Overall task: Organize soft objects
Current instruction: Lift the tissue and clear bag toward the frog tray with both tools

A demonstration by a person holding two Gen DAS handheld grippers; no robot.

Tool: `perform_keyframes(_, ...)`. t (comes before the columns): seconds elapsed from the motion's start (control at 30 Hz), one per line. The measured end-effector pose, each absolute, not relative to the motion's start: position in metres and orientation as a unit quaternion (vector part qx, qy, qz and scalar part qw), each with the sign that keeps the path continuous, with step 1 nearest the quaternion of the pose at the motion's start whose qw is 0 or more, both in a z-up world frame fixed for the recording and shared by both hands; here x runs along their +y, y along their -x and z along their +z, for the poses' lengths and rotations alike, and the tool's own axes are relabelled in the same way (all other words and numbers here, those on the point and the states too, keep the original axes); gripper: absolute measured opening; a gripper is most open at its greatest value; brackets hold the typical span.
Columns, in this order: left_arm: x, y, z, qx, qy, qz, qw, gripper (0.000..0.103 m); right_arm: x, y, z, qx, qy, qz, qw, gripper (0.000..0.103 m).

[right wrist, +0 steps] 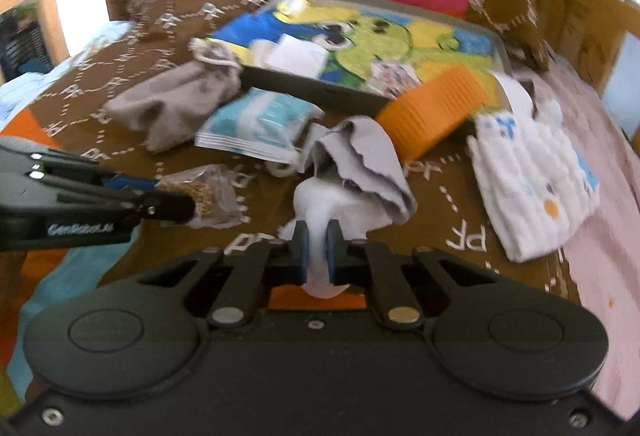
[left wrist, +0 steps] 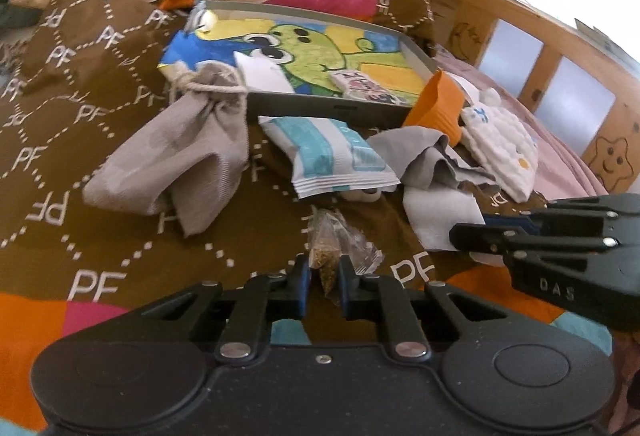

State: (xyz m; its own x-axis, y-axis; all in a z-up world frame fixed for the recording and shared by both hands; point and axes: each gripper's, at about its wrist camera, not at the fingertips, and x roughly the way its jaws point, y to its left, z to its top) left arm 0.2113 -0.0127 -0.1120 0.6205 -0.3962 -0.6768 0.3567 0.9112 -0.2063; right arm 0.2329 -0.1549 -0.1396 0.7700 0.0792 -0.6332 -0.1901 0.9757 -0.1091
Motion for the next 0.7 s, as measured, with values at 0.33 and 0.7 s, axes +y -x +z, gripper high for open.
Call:
perform_keyframes(0.33, 0.002, -0.187, -0.09, 0.366, 0.044, -0.173, 0.913, 0.014, -0.131, -0.199, -0.112, 0.258, 0.13, 0.136, 0.948, 0.003)
perform_keyframes(0.7, 0.023, -0.164, -0.061, 0.313, 0.079, -0.132, 0.937, 0.014, -0.116, -0.17, -0.086, 0.186, 0.159, 0.142, 0.959, 0.004)
